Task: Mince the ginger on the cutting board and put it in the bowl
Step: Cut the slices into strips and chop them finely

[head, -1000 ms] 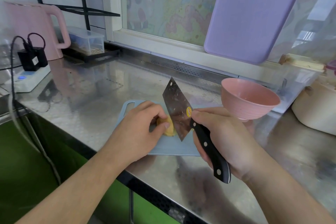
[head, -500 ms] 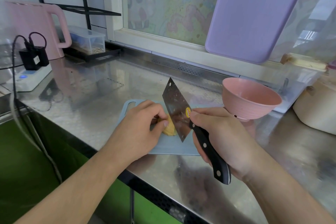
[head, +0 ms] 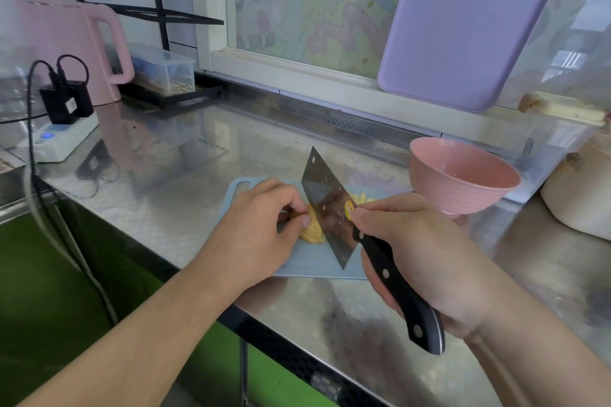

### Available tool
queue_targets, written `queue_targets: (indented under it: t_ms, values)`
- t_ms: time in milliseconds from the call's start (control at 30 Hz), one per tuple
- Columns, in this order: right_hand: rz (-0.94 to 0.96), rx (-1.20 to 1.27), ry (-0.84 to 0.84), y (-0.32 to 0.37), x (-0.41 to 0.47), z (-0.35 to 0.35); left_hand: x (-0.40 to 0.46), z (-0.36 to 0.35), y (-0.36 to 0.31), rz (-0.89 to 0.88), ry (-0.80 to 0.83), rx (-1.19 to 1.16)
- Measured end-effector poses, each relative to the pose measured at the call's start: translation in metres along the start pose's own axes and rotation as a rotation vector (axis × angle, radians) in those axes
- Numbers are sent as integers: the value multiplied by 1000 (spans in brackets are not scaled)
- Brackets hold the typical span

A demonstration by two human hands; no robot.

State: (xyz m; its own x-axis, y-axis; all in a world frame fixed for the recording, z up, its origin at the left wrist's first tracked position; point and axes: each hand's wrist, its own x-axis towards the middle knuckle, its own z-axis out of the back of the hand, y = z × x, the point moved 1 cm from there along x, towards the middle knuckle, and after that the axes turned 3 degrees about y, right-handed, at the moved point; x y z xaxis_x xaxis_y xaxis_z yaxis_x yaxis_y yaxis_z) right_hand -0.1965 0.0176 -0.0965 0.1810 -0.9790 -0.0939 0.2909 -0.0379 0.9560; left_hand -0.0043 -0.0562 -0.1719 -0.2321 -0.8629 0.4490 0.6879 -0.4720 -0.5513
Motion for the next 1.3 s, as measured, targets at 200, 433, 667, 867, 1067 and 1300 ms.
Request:
queue_targets:
  t_ms: [200, 433, 667, 867, 1067, 1300]
  values:
    - [-5, -46, 13, 0, 6, -2, 2, 1, 0, 35, -16, -36]
    - [-53, -149, -5, -8, 24, -14, 1, 1, -2, 36, -18, -61]
    - [-126, -266, 55, 6, 33, -8, -3, 3, -5, 41, -7, -45]
    - [-127, -65, 60, -3, 33, -8, 0, 4, -5, 21, -15, -61]
    - [-70, -26, -34, -10, 35, -14, 2, 3, -1, 28, -3, -58]
    - [-205, 64, -28, -9, 26, -11, 1, 3, -1, 32, -3, -67]
